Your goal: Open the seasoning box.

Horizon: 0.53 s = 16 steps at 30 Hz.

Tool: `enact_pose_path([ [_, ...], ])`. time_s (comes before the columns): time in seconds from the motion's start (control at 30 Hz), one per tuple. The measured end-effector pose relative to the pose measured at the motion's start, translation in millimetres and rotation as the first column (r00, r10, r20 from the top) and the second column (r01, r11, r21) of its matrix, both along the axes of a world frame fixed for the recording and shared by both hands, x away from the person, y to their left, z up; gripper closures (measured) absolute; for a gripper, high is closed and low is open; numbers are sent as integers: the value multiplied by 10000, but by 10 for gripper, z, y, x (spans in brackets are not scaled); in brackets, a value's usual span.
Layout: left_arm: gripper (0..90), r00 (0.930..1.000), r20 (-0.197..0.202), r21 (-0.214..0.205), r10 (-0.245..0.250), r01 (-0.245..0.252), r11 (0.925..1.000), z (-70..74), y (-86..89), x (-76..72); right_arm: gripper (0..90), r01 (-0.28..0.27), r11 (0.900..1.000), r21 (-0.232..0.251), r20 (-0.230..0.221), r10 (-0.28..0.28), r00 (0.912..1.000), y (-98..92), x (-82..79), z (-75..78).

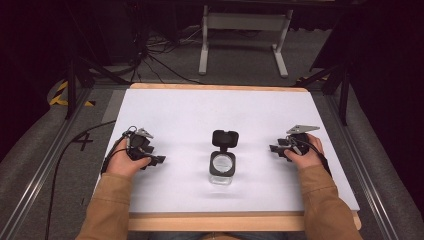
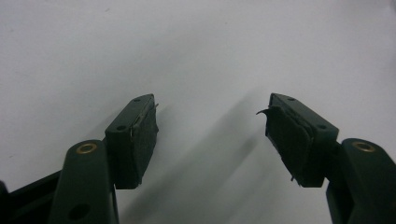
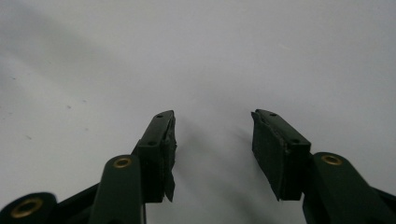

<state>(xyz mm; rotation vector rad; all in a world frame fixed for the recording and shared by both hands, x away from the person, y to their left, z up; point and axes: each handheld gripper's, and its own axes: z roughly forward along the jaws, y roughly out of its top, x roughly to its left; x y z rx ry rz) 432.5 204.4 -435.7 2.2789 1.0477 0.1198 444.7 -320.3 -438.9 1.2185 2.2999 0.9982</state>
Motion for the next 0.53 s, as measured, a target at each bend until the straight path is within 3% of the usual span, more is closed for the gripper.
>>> enact_pose_path([
  [0.33,284,9990,-192,-19,-410,410,9992,-5,-42,5,413,-406,9992,49,175,405,9990,8,-9,-31],
  [0.43,213,9976,-246,-422,-647,636,9971,-37,-36,-5,332,-706,9974,129,195,704,9973,17,-17,-50],
  [0.53,163,9972,-226,-576,-710,696,9959,-53,-31,-19,308,-707,9972,259,200,702,9973,20,-24,-60],
])
